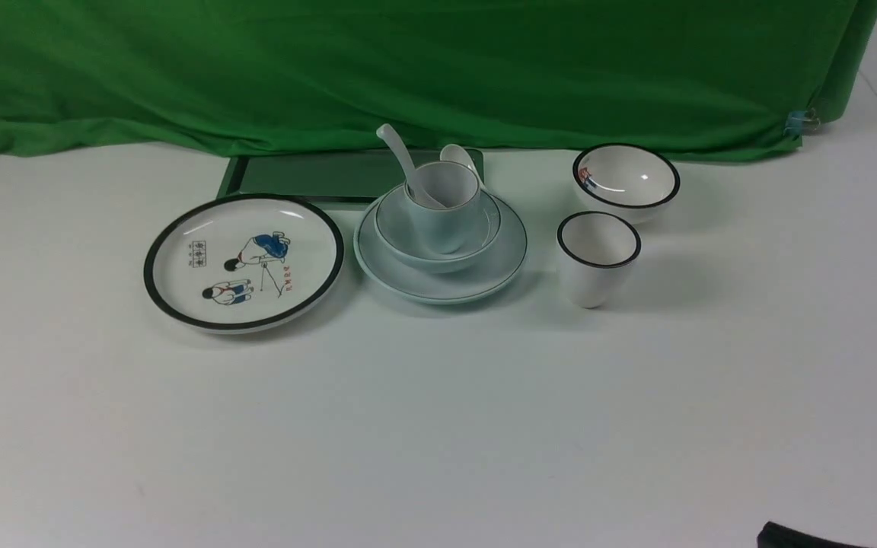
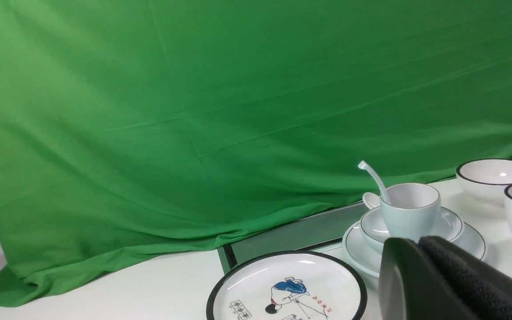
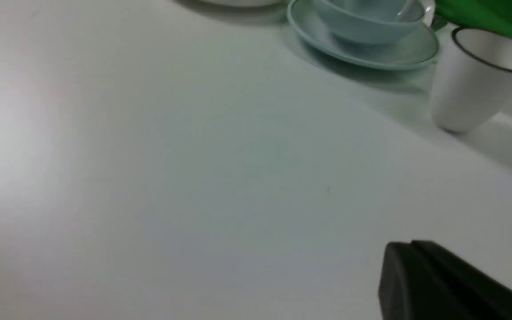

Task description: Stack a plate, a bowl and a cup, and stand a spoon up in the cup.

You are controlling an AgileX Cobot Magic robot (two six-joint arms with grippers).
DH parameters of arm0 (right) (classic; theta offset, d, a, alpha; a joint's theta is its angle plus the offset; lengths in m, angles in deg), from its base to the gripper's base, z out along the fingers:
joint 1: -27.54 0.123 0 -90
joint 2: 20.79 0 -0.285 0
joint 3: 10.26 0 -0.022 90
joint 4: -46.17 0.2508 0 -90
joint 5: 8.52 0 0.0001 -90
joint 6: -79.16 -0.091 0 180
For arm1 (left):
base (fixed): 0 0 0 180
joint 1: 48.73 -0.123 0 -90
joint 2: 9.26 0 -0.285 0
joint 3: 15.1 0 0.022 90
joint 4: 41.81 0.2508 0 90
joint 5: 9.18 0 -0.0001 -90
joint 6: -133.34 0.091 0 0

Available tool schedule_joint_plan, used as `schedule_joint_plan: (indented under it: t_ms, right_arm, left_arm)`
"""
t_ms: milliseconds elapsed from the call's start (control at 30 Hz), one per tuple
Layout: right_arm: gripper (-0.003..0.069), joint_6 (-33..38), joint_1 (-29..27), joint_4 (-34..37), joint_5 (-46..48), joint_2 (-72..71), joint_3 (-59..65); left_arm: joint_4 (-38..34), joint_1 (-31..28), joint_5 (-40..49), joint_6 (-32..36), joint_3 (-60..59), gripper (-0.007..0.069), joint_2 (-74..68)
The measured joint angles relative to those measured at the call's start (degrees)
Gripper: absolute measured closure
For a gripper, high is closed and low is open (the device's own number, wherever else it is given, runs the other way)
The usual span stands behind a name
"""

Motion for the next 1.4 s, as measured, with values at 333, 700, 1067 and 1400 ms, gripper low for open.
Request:
schedule_joint_plan:
  t_ms: [333, 700, 1067, 1400]
  right_arm:
    - [0.0648, -2.46, -17.58, 0.64, 2.32, -21.19, 0.00]
    - [0.0648, -2.46, -28.30, 6.40, 20.15, -31.26, 0.00]
    - [0.0629, -2.58, -28.79, 6.90, 26.80, -31.39, 0.00]
    - [0.0596, -2.58, -28.79, 6.90, 26.97, -31.39, 0.00]
  left_arm:
    - [0.11, 0.00, 0.00, 0.00, 0.00, 0.0654, 0.00]
    - [0.11, 0.00, -0.02, 0.00, 0.00, 0.0653, 0.00]
    - [0.11, 0.00, 0.03, 0.00, 0.00, 0.0653, 0.00]
    - [0.11, 0.00, 0.03, 0.00, 0.00, 0.0653, 0.00]
